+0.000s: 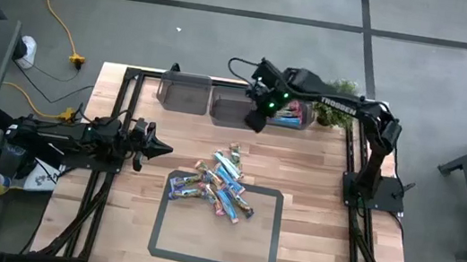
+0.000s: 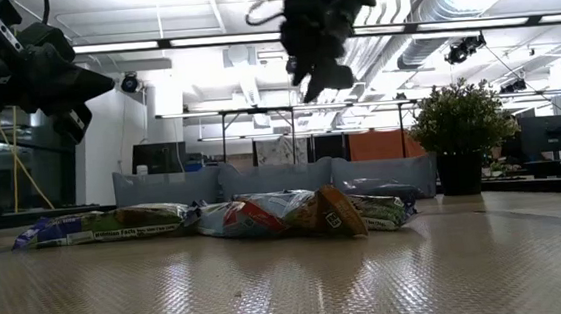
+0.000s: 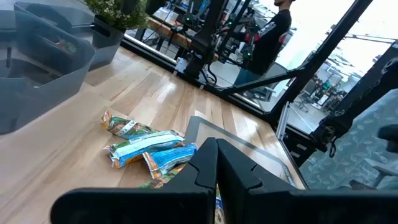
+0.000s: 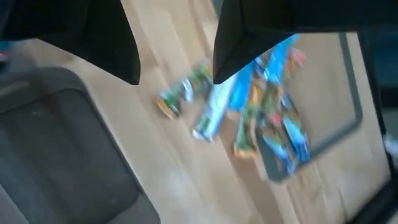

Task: Pick and place Granola Bars by type
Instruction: Put the yellow granola bar into the center black bin

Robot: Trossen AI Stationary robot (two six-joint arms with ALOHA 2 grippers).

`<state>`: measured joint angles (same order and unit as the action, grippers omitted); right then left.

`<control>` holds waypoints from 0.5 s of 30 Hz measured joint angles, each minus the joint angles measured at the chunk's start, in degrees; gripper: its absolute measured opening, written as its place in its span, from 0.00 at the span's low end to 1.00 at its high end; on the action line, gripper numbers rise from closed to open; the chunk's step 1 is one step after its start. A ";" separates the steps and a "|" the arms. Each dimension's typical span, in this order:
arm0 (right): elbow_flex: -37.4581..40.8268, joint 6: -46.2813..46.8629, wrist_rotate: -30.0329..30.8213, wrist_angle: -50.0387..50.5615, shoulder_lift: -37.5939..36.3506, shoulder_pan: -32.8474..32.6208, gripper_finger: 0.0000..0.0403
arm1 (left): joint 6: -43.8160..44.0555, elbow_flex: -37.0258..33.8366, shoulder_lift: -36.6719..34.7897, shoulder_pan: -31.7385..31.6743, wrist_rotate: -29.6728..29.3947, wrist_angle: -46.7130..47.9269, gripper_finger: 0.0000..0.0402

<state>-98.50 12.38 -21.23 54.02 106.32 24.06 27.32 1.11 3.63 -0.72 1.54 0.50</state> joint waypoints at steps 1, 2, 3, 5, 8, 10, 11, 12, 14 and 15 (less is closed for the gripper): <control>0.00 3.27 2.40 -1.50 0.02 -1.23 0.46 | 0.01 0.01 -0.01 0.01 0.00 0.01 0.00; 0.00 6.39 5.30 -3.03 0.04 -2.43 0.46 | 0.01 0.01 0.01 -0.01 0.00 0.01 0.00; 0.00 9.06 8.21 -4.20 0.06 -3.56 0.46 | 0.01 0.01 -0.01 0.00 0.00 0.01 0.00; 0.00 13.47 13.78 -5.64 0.15 -5.82 0.46 | -0.01 0.01 0.01 -0.01 0.00 0.01 0.00; 0.00 19.53 22.93 -6.23 0.18 -8.63 0.46 | -0.01 0.01 -0.01 -0.01 0.00 0.01 0.00; 0.00 24.24 28.93 -5.58 0.18 -10.18 0.46 | -0.01 0.01 0.00 -0.01 -0.01 0.01 0.00; 0.00 26.29 31.61 -5.28 0.18 -10.99 0.46 | -0.01 0.01 0.00 0.00 -0.02 0.01 0.00; 0.00 27.98 33.81 -5.07 0.18 -11.76 0.46 | -0.01 0.01 0.01 -0.01 -0.02 0.01 0.00; 0.00 31.18 37.10 -4.99 0.18 -13.26 0.46 | -0.01 0.01 0.01 -0.01 -0.02 0.01 0.00; 0.00 32.56 38.04 -5.17 0.46 -14.08 0.46 | -0.01 0.01 0.01 -0.01 -0.02 0.01 0.00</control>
<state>-98.50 44.94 16.81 48.85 106.78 9.98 27.31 1.13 3.64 -0.73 1.52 0.51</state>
